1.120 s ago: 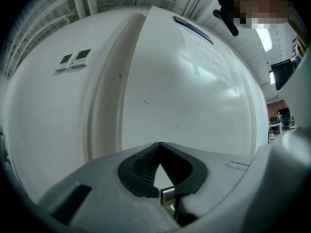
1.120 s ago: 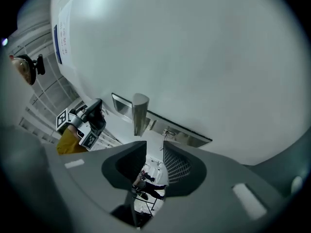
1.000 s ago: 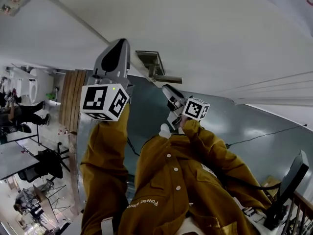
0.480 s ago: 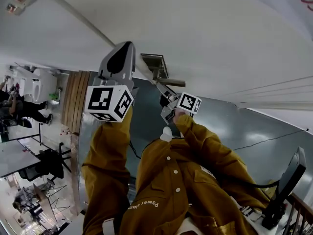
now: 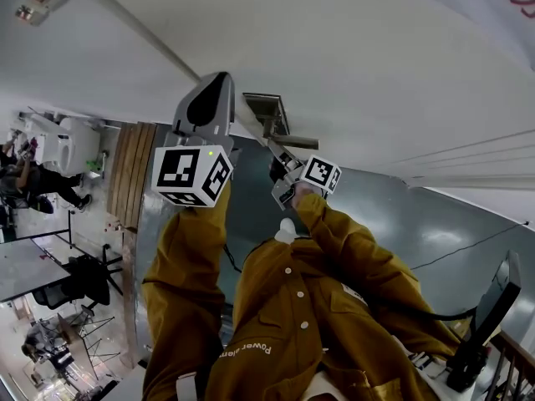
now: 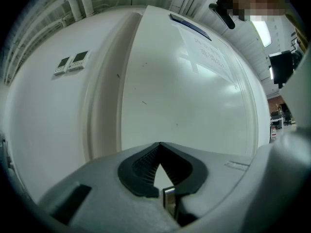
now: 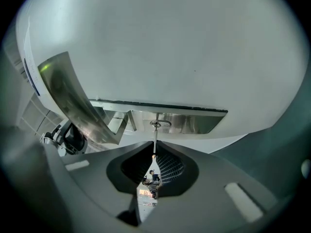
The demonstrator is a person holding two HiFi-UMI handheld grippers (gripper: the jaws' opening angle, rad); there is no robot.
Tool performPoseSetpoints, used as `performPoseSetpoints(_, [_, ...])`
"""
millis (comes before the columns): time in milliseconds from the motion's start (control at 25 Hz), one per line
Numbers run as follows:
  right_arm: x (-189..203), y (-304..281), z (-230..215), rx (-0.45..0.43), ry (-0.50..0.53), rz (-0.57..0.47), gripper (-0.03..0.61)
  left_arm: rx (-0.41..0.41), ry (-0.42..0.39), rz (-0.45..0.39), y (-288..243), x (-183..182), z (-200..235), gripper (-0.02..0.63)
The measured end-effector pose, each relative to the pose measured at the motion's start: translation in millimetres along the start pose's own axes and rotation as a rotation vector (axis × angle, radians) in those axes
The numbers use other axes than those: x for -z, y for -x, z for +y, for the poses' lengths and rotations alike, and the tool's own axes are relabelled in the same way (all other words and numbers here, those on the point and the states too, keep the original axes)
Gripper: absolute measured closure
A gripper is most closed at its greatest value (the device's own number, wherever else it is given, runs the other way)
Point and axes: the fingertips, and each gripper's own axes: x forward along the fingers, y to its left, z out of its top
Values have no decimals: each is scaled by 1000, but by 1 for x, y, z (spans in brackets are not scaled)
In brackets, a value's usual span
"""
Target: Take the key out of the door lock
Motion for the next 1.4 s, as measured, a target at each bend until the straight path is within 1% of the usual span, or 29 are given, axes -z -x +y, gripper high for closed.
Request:
performPoseSetpoints(160, [2,3,-2,34,-6,-3,552,-16,-26,7,-1,2,-1,612])
performPoseSetpoints(280, [19,16,-4,43,-23,10,551,-14,-19,8,-2,6,-4,614])
performPoseSetpoints(400, [38,23,-1,37,-26,48,551,-11,-5,-1,-5,5,0,614])
performPoseSetpoints(480, [42,28,3,46,5,89,551,-9,-1,-7,-7,4,5,614])
performPoseSetpoints(560, [47,45,9,68,64,144,551,-7,2,-12,-7,6,6,614])
performPoseSetpoints(720, [59,86,47,-24,35,208,551,-1,11,-21,-9,9,1,612])
performPoseSetpoints(760, [59,97,52,-22,90,228,551,1,14,-24,-10,9,1,614])
performPoseSetpoints(840, [53,119,65,-5,284,262,551,7,11,-25,-9,7,1,614])
performPoseSetpoints(920, [42,137,84,-3,417,248,551,16,-7,-20,-5,6,-3,614])
performPoseSetpoints(1040, [21,154,113,-4,558,186,551,38,-12,-11,8,15,-17,614])
performPoseSetpoints(1120, [6,159,129,4,646,140,551,51,19,1,20,28,-26,614])
performPoseSetpoints(1200, [-4,163,144,7,711,99,551,53,54,16,37,42,-37,614])
performPoseSetpoints(1400, [-16,165,175,29,874,51,551,57,121,59,83,74,-68,614])
